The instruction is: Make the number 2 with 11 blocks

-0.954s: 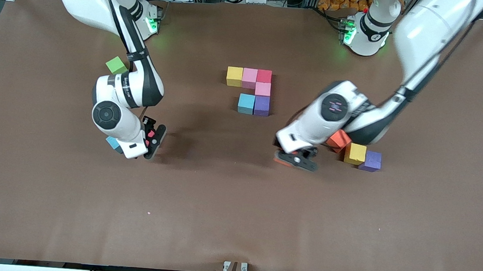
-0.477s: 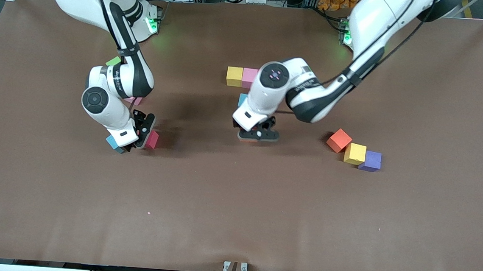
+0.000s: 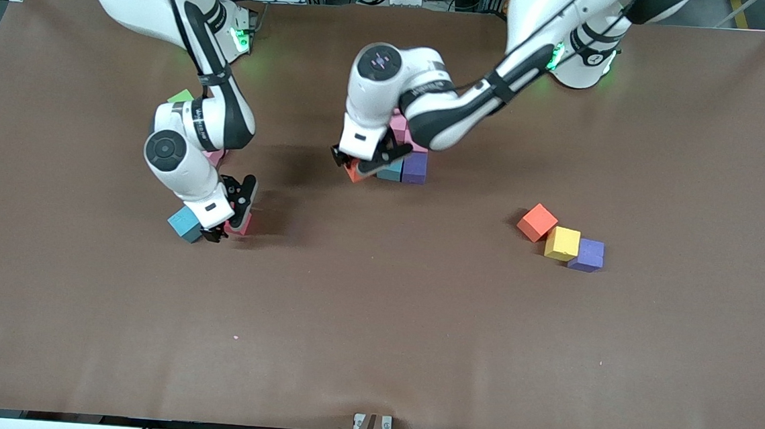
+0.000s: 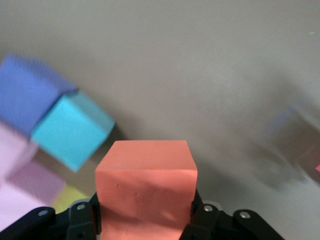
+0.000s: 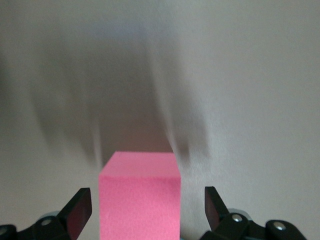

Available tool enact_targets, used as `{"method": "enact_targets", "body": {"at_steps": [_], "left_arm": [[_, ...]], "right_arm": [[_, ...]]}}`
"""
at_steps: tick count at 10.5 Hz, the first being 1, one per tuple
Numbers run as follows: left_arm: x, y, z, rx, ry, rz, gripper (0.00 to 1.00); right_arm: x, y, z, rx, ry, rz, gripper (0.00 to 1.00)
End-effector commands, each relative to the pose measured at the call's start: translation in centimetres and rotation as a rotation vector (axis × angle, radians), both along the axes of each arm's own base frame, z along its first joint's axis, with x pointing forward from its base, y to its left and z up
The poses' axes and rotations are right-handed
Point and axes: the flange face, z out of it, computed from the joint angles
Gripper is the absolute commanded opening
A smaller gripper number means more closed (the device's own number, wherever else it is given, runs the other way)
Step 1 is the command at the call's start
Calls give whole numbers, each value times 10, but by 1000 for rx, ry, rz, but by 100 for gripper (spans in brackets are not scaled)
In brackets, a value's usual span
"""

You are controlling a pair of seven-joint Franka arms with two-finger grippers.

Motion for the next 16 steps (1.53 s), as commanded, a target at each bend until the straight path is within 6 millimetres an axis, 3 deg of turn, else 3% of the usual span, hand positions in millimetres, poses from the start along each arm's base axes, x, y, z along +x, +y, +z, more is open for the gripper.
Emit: {"method": "enact_targets", "body": {"at_steps": [1,2,5,6,7,8,12,16], "left_arm": [[-30,-23,-16,11,45,213,18],[-45,-30,-28,18,79,301,16],[-44,-33,-54,-17,154,561,16],[-36,-28,-61,-18,156,643,16],[-39,-29,-70,-6,163,659,16],[-39,-27,-78,6,169,685,16],[-38,-22,-95,34,180,764,17],[-32,-15,-109,57,147,758,17]], "right_arm": [[-4,-6,-9,-3,-9,22,100],[-3,-7,-12,-4,-15,20,100],[-4,-8,-24,-9,-20,16,100],[-3,-8,-24,-8,-30,16,88],[-3,-8,-24,-7,-30,15,47],[-2,-9,-24,-7,-30,12,28],[5,-14,-9,7,-43,-44,30],[26,-1,31,34,-30,-250,30]]}}
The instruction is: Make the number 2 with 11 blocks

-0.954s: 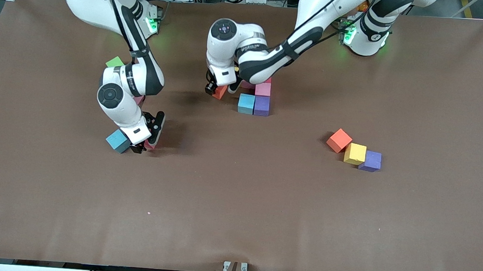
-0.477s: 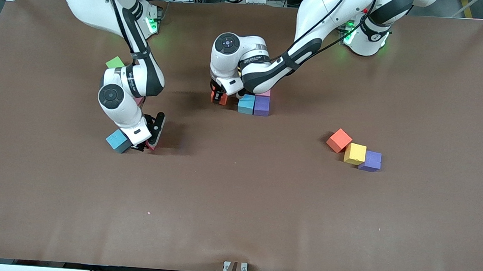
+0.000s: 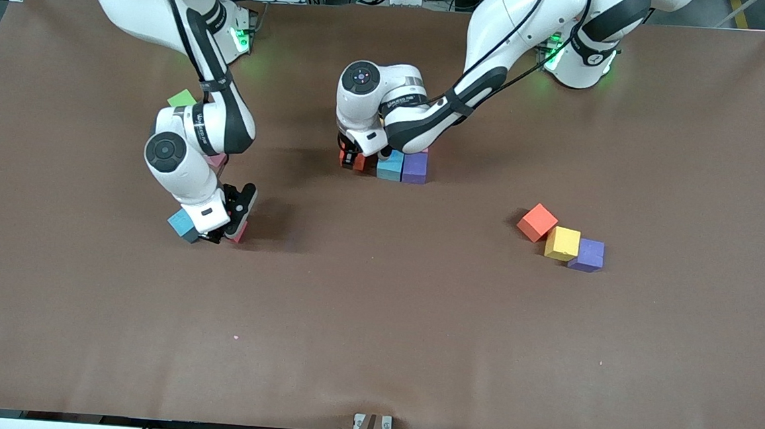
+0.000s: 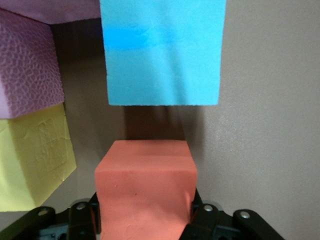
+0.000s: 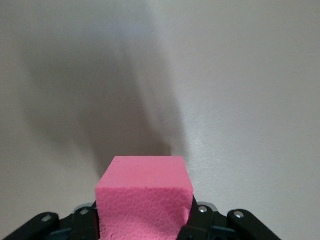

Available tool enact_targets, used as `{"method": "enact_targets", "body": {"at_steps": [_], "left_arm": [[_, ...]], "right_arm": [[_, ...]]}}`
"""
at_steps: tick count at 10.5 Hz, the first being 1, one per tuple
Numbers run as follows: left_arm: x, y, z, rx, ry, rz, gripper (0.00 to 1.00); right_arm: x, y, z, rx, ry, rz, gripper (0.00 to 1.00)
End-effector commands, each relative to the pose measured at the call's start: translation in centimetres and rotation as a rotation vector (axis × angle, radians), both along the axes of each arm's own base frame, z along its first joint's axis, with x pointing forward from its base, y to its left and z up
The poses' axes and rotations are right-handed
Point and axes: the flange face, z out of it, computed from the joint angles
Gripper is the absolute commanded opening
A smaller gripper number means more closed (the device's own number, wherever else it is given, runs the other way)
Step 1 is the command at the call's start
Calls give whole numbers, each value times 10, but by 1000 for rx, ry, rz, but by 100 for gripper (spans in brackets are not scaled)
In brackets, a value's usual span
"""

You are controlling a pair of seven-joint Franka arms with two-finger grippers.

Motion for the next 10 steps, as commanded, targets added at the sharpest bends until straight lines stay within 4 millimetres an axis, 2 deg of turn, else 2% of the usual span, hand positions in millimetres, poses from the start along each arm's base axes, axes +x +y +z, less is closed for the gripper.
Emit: {"method": "enact_targets", "body": {"at_steps": [1,4,7,10], "left_arm": [[4,4,-5,22,-14,30,17],[7,14,-6,51,-29,17,17],[8,19,-5,93,-23,-4,17],[15,26,-4,128,-18,3,18]], "right_arm": [[15,11,31,34,-11,-172,30],[22,32,43,62,-36,-375,30],[21,43,45,77,-38,-519,30],[19,76,41,100,-41,-774,30]]}}
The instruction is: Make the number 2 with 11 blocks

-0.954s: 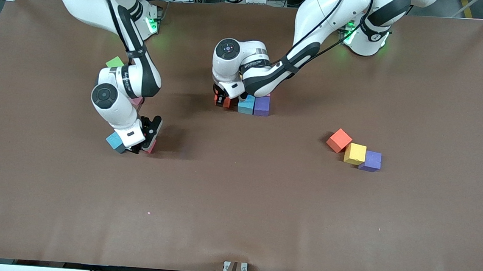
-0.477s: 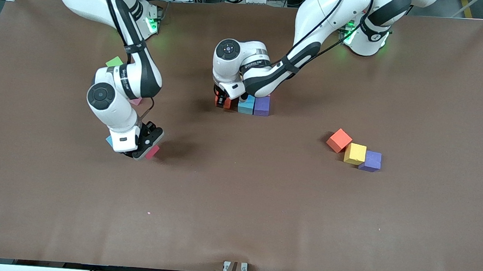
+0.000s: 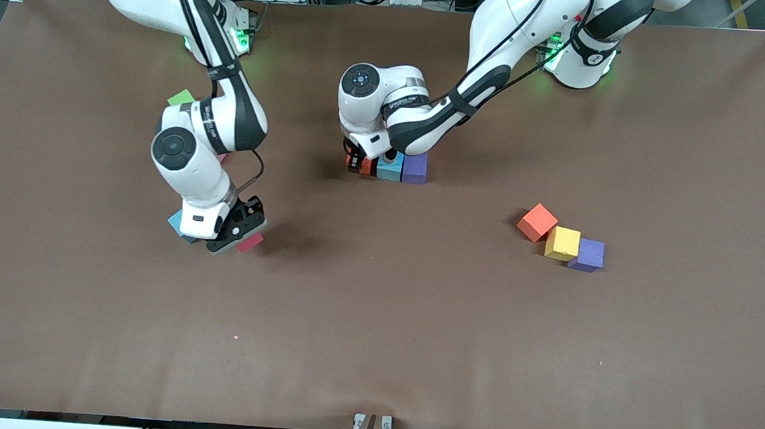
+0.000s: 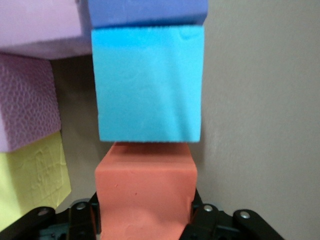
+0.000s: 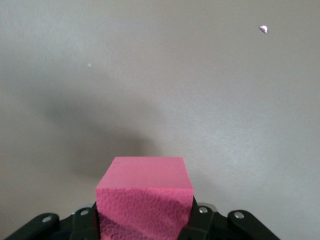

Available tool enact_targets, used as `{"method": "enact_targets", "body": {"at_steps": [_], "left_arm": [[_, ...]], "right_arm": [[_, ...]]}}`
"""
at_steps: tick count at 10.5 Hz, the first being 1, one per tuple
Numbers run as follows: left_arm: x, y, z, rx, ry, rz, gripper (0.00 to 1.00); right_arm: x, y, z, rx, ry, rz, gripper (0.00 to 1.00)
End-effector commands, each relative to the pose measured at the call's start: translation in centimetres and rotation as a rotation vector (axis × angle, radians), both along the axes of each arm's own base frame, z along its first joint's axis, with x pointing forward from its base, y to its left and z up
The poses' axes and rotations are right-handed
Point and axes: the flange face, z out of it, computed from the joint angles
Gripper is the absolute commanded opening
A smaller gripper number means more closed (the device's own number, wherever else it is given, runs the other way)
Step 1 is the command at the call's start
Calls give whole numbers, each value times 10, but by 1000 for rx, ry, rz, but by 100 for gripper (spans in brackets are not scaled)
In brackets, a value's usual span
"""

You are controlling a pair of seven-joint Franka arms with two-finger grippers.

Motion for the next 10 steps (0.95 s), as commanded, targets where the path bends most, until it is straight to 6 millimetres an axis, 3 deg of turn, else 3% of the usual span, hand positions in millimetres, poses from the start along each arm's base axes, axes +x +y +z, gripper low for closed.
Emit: {"method": "enact_targets", "body": {"at_steps": [1,4,5,6,7,8,10], "left_arm": [[4,15,-5,61,-10,-5,18],[9,18,-5,74,-7,-7,18],[9,18,-6,74,-5,-5,26],[6,16,-8,73,-3,-10,70],[3,12,-6,73,-15,-31,100],[11,16,0,77,-35,-47,100],[2,7,42,61,-58,-103,100]], "right_arm": [[2,22,-1,17,6,-145,30],[-11,49,-7,29,21,-281,30],[-15,50,-9,20,41,-299,30],[-16,50,-10,13,55,-302,32],[-16,49,-11,11,58,-304,33],[-17,48,-12,10,59,-306,33],[-19,47,-14,2,76,-331,33]]}}
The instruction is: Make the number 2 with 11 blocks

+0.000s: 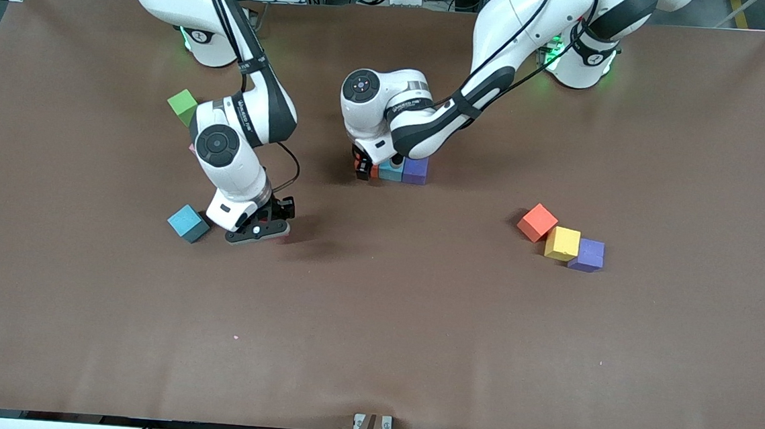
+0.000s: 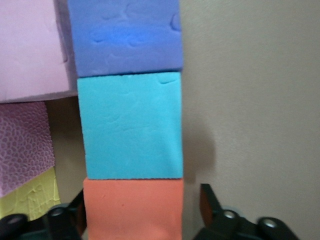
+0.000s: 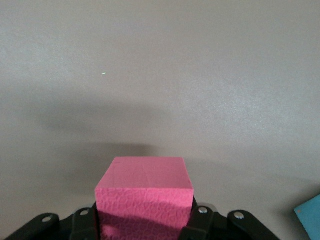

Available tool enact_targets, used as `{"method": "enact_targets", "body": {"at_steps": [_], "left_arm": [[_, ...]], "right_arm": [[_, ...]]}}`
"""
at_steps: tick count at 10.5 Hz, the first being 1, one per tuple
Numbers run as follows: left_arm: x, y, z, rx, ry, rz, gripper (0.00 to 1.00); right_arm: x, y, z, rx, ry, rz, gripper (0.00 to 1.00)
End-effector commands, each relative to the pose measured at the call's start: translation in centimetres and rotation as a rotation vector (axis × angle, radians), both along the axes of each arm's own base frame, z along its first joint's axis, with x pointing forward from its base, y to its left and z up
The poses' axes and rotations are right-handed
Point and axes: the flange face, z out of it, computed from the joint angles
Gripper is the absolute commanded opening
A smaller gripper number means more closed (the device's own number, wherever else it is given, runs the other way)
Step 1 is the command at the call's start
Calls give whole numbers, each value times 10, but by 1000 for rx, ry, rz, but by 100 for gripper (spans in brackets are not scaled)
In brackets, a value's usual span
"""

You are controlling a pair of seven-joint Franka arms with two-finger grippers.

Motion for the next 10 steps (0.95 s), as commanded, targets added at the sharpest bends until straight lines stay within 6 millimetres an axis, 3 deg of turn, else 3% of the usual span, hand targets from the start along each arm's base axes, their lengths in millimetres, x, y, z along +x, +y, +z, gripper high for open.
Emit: {"method": "enact_targets", "body": {"at_steps": [1,2,4,6,9,10], "left_arm": [[3,0,63,-18,-63,-41,100],[10,2,93,-40,-75,-45,100],[44,27,156,-116,-71,-55,100],[63,53,183,-67,-98,-153,100],[133,130,216,-34,-144,-310,100],[163,172,223,-13,-144,-341,100]], "right_arm": [[2,2,1,-1,17,-56,33],[-2,10,1,1,17,-92,33],[-12,35,1,7,15,-178,33],[-27,67,-8,21,33,-263,33],[-45,135,-22,77,66,-410,33],[-52,155,-30,72,66,-440,33]]}}
